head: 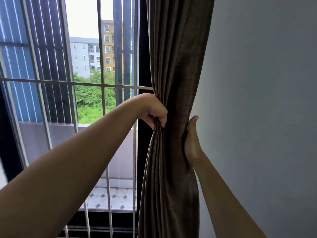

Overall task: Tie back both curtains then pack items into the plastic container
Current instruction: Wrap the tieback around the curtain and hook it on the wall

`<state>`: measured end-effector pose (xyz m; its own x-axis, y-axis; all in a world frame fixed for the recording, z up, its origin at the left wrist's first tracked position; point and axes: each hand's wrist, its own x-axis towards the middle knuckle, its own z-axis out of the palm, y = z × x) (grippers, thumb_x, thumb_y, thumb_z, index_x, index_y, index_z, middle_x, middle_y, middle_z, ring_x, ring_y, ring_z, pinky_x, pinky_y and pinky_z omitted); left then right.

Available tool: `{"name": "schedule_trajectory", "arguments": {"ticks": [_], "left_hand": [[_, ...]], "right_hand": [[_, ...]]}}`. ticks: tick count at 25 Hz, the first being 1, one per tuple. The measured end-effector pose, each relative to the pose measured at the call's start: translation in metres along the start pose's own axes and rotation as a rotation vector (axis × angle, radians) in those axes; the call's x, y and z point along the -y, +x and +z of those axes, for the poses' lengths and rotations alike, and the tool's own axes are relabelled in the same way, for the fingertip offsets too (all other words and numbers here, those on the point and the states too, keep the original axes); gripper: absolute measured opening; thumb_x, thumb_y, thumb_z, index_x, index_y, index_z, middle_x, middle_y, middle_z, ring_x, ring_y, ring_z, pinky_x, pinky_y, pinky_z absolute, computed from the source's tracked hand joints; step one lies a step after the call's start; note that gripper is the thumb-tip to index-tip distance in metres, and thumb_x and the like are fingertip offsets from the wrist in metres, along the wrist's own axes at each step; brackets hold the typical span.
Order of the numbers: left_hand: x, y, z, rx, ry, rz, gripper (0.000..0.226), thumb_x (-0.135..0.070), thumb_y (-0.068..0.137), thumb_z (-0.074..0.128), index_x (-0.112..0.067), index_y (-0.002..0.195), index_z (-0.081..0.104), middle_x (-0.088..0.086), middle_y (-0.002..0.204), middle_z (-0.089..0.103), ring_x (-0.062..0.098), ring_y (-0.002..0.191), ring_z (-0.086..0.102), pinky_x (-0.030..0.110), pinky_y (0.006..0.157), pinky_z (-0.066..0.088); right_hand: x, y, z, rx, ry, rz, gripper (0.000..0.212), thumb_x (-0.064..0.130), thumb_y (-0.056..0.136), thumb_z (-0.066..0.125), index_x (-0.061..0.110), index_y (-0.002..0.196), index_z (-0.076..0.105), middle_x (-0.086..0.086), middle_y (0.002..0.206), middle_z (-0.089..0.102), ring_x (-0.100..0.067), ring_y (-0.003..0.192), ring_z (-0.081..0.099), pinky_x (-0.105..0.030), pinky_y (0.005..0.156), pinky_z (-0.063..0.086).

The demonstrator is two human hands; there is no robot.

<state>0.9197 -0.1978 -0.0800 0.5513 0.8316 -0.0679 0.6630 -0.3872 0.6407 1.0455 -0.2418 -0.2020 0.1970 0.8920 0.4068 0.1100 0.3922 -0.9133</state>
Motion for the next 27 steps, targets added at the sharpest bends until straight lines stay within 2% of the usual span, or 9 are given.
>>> {"name": "schedule_trajectory", "arguments": {"ticks": [2, 4, 6, 13, 18, 20, 23, 25, 27], "left_hand": [[-0.004, 0.008, 0.006, -0.036, 0.012, 0.047, 0.024, 0.01, 0.08, 0.056, 0.007, 0.103, 0.061, 0.015, 0.077, 0.06, 0.022, 0.059, 0.062, 0.024, 0.054, 0.056], [-0.01, 0.011, 0.012, -0.086, 0.021, 0.118, 0.019, 0.011, 0.077, 0.058, 0.003, 0.093, 0.063, 0.016, 0.079, 0.062, 0.026, 0.06, 0.065, 0.03, 0.055, 0.058], [-0.016, 0.01, 0.016, -0.111, 0.05, 0.176, 0.021, 0.007, 0.073, 0.062, 0.002, 0.093, 0.066, 0.018, 0.088, 0.066, 0.028, 0.066, 0.07, 0.037, 0.061, 0.061], [-0.021, 0.008, 0.025, -0.093, 0.063, 0.254, 0.032, 0.004, 0.073, 0.064, -0.002, 0.105, 0.064, 0.016, 0.1, 0.066, 0.028, 0.076, 0.072, 0.038, 0.069, 0.061], [-0.018, 0.003, 0.024, -0.132, 0.065, 0.227, 0.036, 0.001, 0.074, 0.065, -0.003, 0.11, 0.061, 0.015, 0.101, 0.065, 0.027, 0.075, 0.072, 0.037, 0.069, 0.061], [-0.007, -0.002, 0.027, -0.081, -0.087, 0.283, 0.034, -0.001, 0.074, 0.068, -0.005, 0.108, 0.063, 0.013, 0.1, 0.067, 0.024, 0.081, 0.071, 0.036, 0.071, 0.061], [0.025, -0.008, 0.039, 0.136, -0.629, 0.406, 0.043, -0.009, 0.077, 0.072, -0.008, 0.118, 0.058, 0.005, 0.101, 0.068, 0.018, 0.089, 0.068, 0.031, 0.079, 0.058], [0.048, 0.007, 0.063, 0.083, -0.986, 0.36, 0.046, -0.01, 0.08, 0.069, -0.008, 0.123, 0.054, 0.005, 0.093, 0.064, 0.017, 0.077, 0.067, 0.032, 0.075, 0.058], [0.069, 0.033, 0.089, -0.083, -1.015, 0.208, 0.035, -0.008, 0.087, 0.061, -0.004, 0.121, 0.055, 0.005, 0.084, 0.061, 0.013, 0.064, 0.064, 0.031, 0.069, 0.058]], "right_hand": [[-0.012, -0.007, 0.012, -0.007, -0.009, -0.05, 0.087, 0.082, 0.076, 0.031, 0.03, 0.146, 0.026, 0.007, 0.135, 0.051, 0.001, 0.122, 0.049, -0.026, 0.105, 0.04], [-0.022, -0.013, 0.025, -0.114, -0.093, -0.137, 0.08, 0.052, 0.084, 0.06, 0.032, 0.147, 0.015, 0.019, 0.132, 0.047, 0.012, 0.117, 0.048, -0.014, 0.096, 0.042], [-0.03, -0.02, 0.034, -0.273, -0.225, -0.182, 0.097, 0.026, 0.075, 0.075, 0.036, 0.147, 0.011, 0.036, 0.124, 0.042, 0.02, 0.109, 0.047, -0.005, 0.089, 0.039], [-0.028, -0.021, 0.039, -0.473, -0.333, -0.133, 0.104, 0.033, 0.065, 0.085, 0.033, 0.145, 0.018, 0.041, 0.105, 0.04, 0.015, 0.089, 0.047, 0.011, 0.07, 0.03], [-0.036, -0.015, 0.037, -0.468, -0.307, -0.136, 0.088, 0.006, 0.067, 0.074, 0.03, 0.139, 0.029, 0.025, 0.083, 0.055, 0.019, 0.075, 0.057, 0.001, 0.061, 0.044], [-0.037, -0.015, 0.018, -0.411, -0.285, -0.158, 0.078, 0.008, 0.062, 0.071, 0.026, 0.131, 0.039, 0.013, 0.085, 0.062, 0.005, 0.074, 0.063, -0.008, 0.064, 0.049], [-0.038, -0.016, -0.027, -0.353, -0.293, -0.24, 0.066, 0.01, 0.054, 0.067, 0.01, 0.117, 0.048, -0.004, 0.083, 0.065, -0.021, 0.073, 0.066, -0.041, 0.069, 0.056], [-0.032, -0.023, -0.059, -0.372, -0.299, -0.245, 0.058, 0.004, 0.052, 0.067, 0.009, 0.108, 0.051, -0.001, 0.083, 0.063, -0.01, 0.075, 0.065, -0.03, 0.069, 0.055], [-0.019, -0.027, -0.084, -0.375, -0.311, -0.266, 0.049, -0.002, 0.053, 0.064, 0.016, 0.097, 0.053, 0.007, 0.082, 0.062, 0.006, 0.07, 0.063, -0.013, 0.064, 0.051]]}}
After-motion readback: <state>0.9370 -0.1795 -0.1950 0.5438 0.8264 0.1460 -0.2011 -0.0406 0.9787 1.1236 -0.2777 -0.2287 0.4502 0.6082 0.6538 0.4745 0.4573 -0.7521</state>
